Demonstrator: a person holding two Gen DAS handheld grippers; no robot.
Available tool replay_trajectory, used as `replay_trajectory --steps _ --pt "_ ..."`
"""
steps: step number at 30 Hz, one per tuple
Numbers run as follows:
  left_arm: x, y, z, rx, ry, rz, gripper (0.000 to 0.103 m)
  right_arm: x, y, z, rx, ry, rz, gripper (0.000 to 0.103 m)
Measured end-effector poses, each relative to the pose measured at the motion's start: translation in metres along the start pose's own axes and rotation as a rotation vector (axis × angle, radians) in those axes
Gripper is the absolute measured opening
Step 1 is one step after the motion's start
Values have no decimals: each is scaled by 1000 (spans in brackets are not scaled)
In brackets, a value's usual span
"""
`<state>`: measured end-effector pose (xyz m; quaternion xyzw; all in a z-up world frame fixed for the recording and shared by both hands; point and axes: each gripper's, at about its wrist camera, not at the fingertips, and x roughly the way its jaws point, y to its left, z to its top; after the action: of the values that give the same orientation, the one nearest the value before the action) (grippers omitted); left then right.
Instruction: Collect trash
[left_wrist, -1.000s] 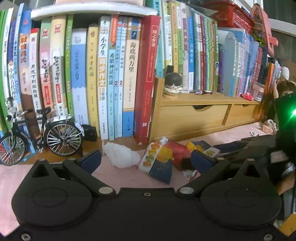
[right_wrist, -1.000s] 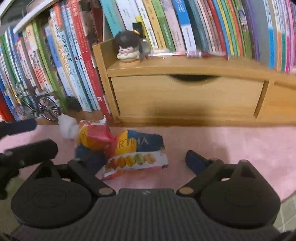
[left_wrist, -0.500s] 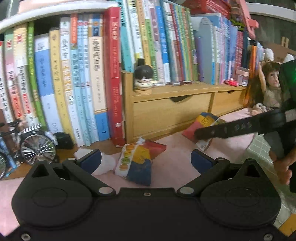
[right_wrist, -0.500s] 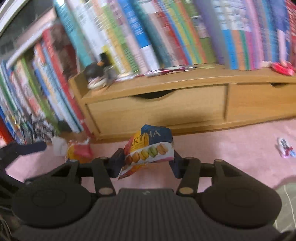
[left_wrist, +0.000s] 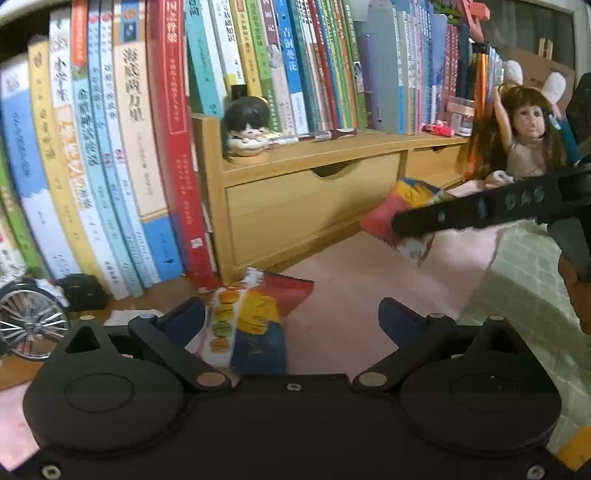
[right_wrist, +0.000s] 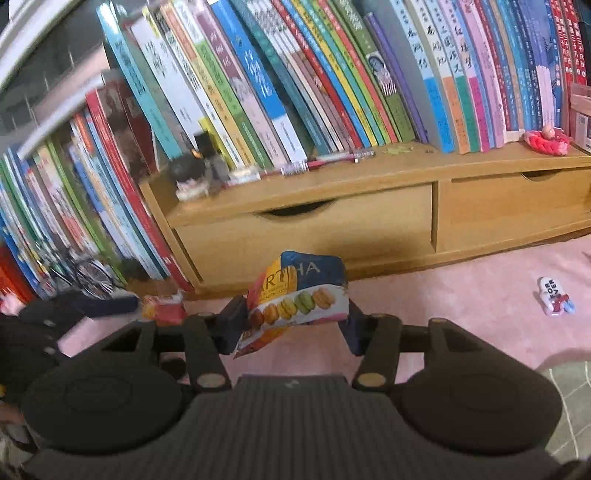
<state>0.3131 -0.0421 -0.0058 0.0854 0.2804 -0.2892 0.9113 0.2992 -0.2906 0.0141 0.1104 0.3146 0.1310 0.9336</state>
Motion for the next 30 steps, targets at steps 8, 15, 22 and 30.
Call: replay_trajectory --steps 8,15,22,30 --pt "16 9 2 -57 44 37 45 -18 -3 9 -25 -52 -19 61" --pt "1 23 0 -179 -36 46 27 -15 0 9 -41 -40 -15 61" --pt "-49 27 9 -207 -126 40 25 -16 4 11 -37 -45 5 61" --pt "-130 34 5 -227 -158 137 25 -20 32 9 -87 -31 40 61"
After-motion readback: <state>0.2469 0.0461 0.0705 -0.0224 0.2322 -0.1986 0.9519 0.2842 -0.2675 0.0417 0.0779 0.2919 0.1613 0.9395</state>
